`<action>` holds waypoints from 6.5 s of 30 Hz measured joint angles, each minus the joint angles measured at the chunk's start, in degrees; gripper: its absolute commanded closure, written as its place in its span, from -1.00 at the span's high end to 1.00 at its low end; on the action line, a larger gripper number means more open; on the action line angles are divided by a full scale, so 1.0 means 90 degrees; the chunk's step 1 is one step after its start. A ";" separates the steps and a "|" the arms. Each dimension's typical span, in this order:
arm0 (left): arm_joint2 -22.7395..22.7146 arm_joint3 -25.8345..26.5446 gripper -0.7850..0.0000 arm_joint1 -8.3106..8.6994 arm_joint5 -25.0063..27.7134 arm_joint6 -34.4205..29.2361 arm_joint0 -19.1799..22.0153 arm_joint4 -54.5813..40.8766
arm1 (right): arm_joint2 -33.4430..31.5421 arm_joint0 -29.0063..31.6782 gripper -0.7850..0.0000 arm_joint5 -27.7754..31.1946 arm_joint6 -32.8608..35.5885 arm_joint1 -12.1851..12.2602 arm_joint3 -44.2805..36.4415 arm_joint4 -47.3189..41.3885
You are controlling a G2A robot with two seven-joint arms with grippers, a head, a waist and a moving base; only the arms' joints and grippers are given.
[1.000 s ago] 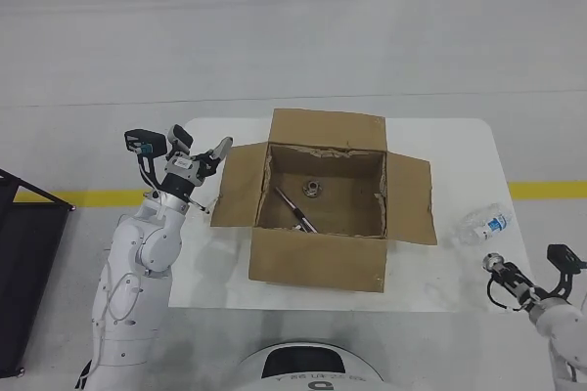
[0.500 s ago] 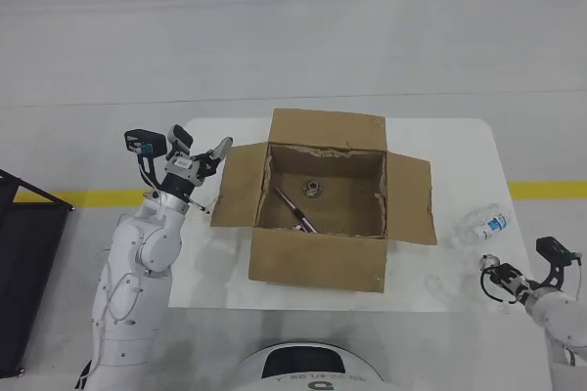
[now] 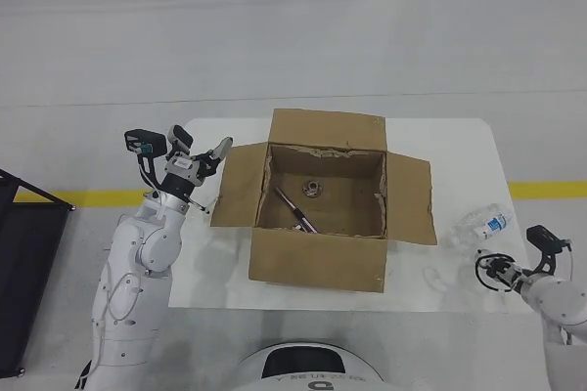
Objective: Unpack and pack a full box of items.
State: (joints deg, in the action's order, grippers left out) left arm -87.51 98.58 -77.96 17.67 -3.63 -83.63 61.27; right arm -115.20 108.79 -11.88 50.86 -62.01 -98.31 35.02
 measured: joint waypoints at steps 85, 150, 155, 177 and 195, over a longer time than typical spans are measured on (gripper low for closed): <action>0.0000 0.0000 1.00 0.0000 0.0000 0.0000 0.0000 0.0000 | 0.8738 -0.6992 -0.07 0.0780 -0.0050 -0.1723 0.3154 0.2570; 0.0000 0.0000 1.00 0.0000 0.0000 0.0000 0.0000 0.0000 | 0.6218 -0.3945 -1.00 0.0968 0.0077 -0.1210 -0.0763 0.4844; 0.0000 0.0000 1.00 0.0000 0.0000 0.0000 0.0000 0.0000 | 0.5388 -0.2988 -1.00 0.0826 -0.0751 -0.1071 -0.2066 0.4824; 0.0000 0.0000 1.00 0.0000 0.0000 0.0000 0.0000 0.0000 | 0.1398 0.2199 -1.00 -0.0101 -0.3880 -0.1031 -0.4015 0.2488; 0.0000 0.0000 1.00 0.0000 0.0000 0.0000 0.0000 0.0000 | 0.1019 0.1342 -1.00 -0.0672 -0.2249 -0.1016 -0.2115 0.1995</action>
State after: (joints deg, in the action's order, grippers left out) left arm -87.51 98.58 -77.96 17.67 -3.63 -83.63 61.27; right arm -106.03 120.87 -17.93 30.61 -71.15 -117.35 52.97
